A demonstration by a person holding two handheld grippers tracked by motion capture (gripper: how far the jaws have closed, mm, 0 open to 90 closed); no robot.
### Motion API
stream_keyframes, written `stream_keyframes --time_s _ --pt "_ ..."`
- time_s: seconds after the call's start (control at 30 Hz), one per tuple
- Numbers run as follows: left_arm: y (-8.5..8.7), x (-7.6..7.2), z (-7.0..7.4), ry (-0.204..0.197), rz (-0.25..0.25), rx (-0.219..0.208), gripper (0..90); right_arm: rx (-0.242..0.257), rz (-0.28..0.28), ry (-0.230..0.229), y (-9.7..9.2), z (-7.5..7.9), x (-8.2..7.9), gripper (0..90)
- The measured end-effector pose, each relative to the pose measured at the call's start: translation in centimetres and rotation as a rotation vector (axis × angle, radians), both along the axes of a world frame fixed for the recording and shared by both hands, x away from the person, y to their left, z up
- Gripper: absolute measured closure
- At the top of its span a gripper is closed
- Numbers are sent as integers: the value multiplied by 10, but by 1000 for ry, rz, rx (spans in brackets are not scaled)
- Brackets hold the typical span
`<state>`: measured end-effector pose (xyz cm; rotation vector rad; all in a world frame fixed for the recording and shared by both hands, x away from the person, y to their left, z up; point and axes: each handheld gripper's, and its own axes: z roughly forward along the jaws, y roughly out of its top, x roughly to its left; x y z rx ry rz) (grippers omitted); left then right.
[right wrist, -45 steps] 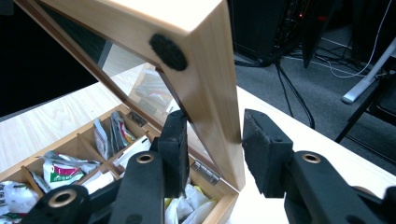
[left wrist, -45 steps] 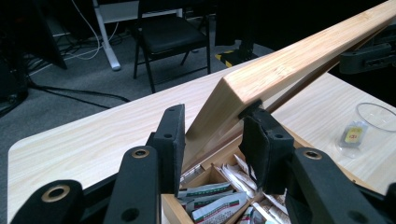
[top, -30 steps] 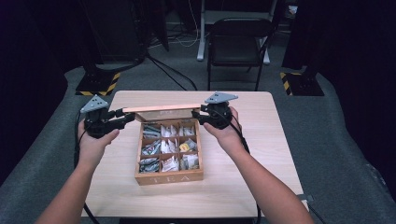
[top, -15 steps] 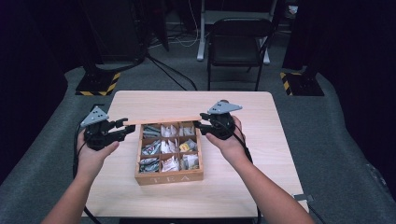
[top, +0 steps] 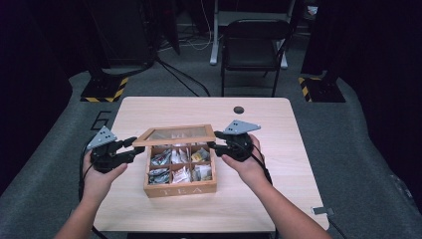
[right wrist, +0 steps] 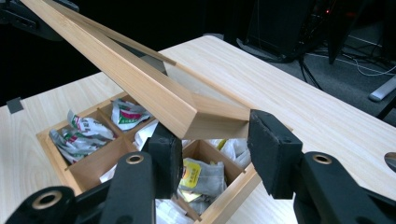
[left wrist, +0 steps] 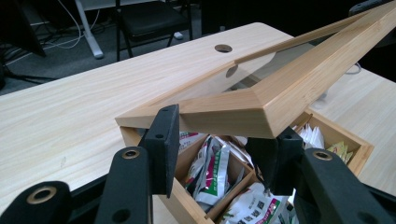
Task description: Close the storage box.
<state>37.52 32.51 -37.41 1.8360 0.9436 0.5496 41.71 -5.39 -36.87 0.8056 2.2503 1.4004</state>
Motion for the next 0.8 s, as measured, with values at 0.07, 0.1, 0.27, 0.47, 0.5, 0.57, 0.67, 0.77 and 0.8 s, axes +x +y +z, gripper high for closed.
stream_keyframes --time_s 0.07,0.1,0.27,0.47,0.5,0.57,0.67,0.77,0.8 --pt "0 -2 -2 0 -1 8 547 3 2 9 -1 -2 -2 543" --pt "-1 -3 -4 -3 2 8 546 13 4 17 -2 -4 -6 539" --pt "-2 -10 -11 0 0 20 541 25 8 31 -5 -10 -13 534" --pt "-2 -16 -21 14 -13 33 533 17 4 19 -5 -19 -23 525" --pt "-1 -17 -23 20 -16 34 532 18 5 21 -5 -21 -24 525" --pt "-1 -19 -26 24 -15 26 532 21 5 25 -5 -24 -26 525" --pt "-1 -23 -31 34 -13 1 532 29 0 40 -6 -29 -29 525" --pt "0 -28 -34 38 -24 0 524 19 0 39 -6 -34 -31 523" --pt "-1 -30 -34 39 -26 2 523 18 -2 41 -5 -36 -33 523"
